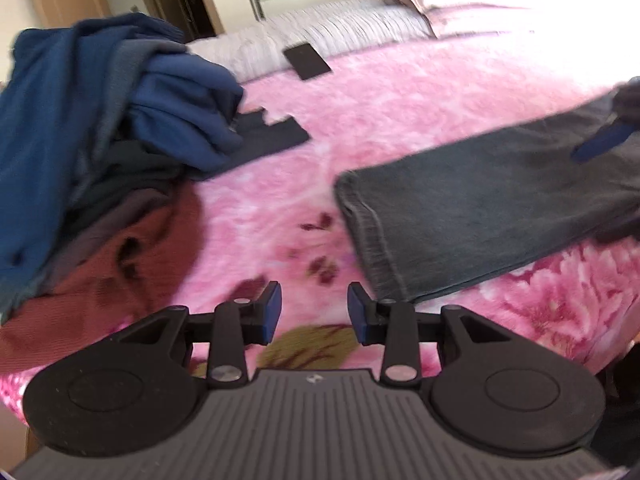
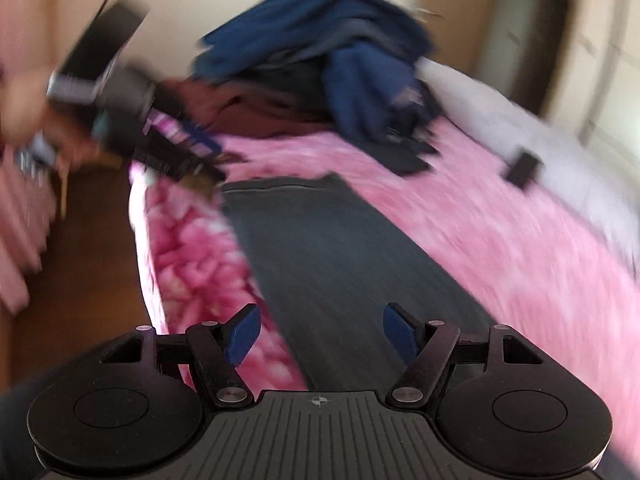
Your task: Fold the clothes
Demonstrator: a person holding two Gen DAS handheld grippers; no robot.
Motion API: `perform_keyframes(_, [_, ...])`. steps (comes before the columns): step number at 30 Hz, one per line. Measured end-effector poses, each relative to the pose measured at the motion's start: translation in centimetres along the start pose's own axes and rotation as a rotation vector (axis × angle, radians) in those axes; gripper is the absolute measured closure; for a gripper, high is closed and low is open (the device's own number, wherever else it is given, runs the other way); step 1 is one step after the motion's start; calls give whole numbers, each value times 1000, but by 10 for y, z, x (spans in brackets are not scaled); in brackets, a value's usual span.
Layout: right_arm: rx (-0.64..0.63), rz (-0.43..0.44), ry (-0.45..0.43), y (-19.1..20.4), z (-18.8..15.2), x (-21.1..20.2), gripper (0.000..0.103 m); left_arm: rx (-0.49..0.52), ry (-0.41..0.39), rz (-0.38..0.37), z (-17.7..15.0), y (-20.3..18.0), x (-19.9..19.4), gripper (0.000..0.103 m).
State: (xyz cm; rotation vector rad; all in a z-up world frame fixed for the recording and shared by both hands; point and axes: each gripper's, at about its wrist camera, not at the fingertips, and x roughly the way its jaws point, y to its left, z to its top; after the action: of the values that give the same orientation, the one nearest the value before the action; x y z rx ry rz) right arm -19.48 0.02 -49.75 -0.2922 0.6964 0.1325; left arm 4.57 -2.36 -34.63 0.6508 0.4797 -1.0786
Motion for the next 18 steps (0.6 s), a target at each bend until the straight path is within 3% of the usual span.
perform_keyframes(3, [-162,-25,0,29,13,30,33,-33,-21,13,-9,11,-12,70])
perform_keyframes(7, [-336,-59,29,60,29,72,50,-69,-40,28,-22,20,-21,67])
perform_keyframes(14, [-585,-175,27,95,32,120,51,-90,-44,31,-40,23,-11,57])
perform_keyframes(15, [-598,-191,21,95,32,124,59,-89,-43,31,-40,22,-10,56])
perform_keyframes(16, [-603,-201,20,95,31,128,76,-88,-43,30,-41,22,-9,56])
perform_keyframes(18, [-575,-190,23,92,32,133,87,-81,-46,28,-40,20,-10,55])
